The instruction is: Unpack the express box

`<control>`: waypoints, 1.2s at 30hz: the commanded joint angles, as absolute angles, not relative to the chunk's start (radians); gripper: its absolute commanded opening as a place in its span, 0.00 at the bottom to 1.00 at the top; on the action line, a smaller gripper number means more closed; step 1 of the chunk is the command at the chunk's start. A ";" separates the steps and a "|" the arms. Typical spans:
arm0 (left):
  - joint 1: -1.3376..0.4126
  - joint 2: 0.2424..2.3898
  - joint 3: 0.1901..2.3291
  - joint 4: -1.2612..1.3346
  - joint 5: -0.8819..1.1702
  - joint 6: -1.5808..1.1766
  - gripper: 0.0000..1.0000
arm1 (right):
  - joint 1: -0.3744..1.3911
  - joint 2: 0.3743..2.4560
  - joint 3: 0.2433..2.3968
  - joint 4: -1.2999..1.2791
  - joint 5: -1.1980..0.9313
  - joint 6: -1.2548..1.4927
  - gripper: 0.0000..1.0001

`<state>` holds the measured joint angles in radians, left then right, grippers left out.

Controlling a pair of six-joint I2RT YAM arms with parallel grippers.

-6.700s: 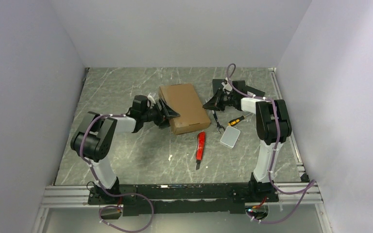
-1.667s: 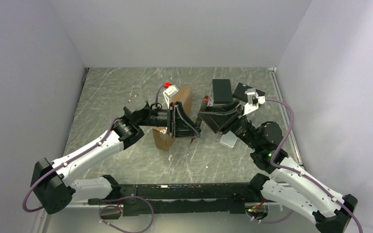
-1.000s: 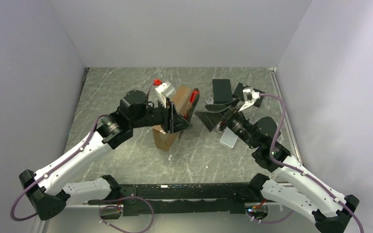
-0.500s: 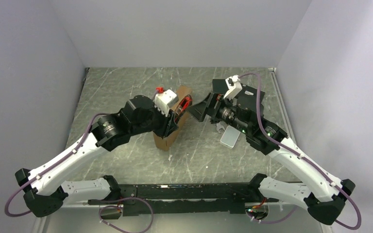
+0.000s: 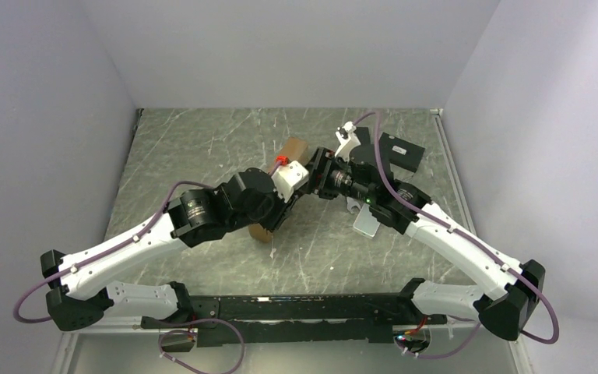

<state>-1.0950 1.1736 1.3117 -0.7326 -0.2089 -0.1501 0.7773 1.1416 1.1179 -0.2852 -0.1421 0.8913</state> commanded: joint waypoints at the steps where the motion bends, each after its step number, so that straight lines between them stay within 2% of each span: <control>1: -1.103 1.166 1.355 -0.719 -0.270 -0.132 0.00 | 0.781 1.106 1.082 -0.221 -0.194 0.943 0.63; 7: -1.107 1.177 1.359 -0.716 -0.264 -0.129 0.00 | 0.780 1.115 1.046 -0.188 -0.230 0.955 0.62; 14: -1.114 1.171 1.355 -0.720 -0.254 -0.144 0.00 | 0.781 1.095 0.987 -0.091 -0.267 0.951 0.46; 16: -1.114 1.163 1.344 -0.712 -0.249 -0.150 0.00 | 0.781 1.083 0.962 -0.051 -0.280 0.952 0.36; 18: -1.114 1.156 1.337 -0.708 -0.251 -0.158 0.00 | 0.780 1.072 0.942 -0.029 -0.283 0.955 0.19; 19: -1.114 1.154 1.339 -0.711 -0.251 -0.164 0.01 | 0.779 1.068 0.939 -0.031 -0.275 0.950 0.07; 20: -1.114 1.152 1.341 -0.713 -0.247 -0.171 0.06 | 0.779 1.062 0.939 -0.039 -0.265 0.939 0.00; 22: -1.115 1.141 1.341 -0.710 -0.223 -0.192 0.28 | 0.778 1.042 0.938 -0.061 -0.232 0.910 0.00; 23: -1.114 1.133 1.338 -0.704 -0.219 -0.206 0.43 | 0.779 1.029 0.934 -0.070 -0.202 0.893 0.00; 24: -1.113 1.125 1.335 -0.701 -0.212 -0.218 0.75 | 0.778 1.008 0.922 -0.091 -0.145 0.876 0.00; 25: -1.108 1.117 1.337 -0.704 -0.203 -0.232 0.85 | 0.779 0.987 0.911 -0.106 -0.115 0.854 0.00; 26: -1.100 1.110 1.339 -0.709 -0.187 -0.245 0.91 | 0.778 0.966 0.903 -0.124 -0.052 0.828 0.00; 30: -0.936 1.053 1.340 -0.744 -0.061 -0.313 0.99 | 0.778 0.881 0.870 -0.192 0.095 0.660 0.00; 33: -0.660 1.039 1.351 -0.779 0.157 -0.351 0.99 | 0.778 0.829 0.823 -0.183 0.134 0.558 0.00; 36: -0.465 1.085 1.377 -0.795 0.340 -0.379 0.99 | 0.779 0.792 0.795 -0.142 0.090 0.470 0.00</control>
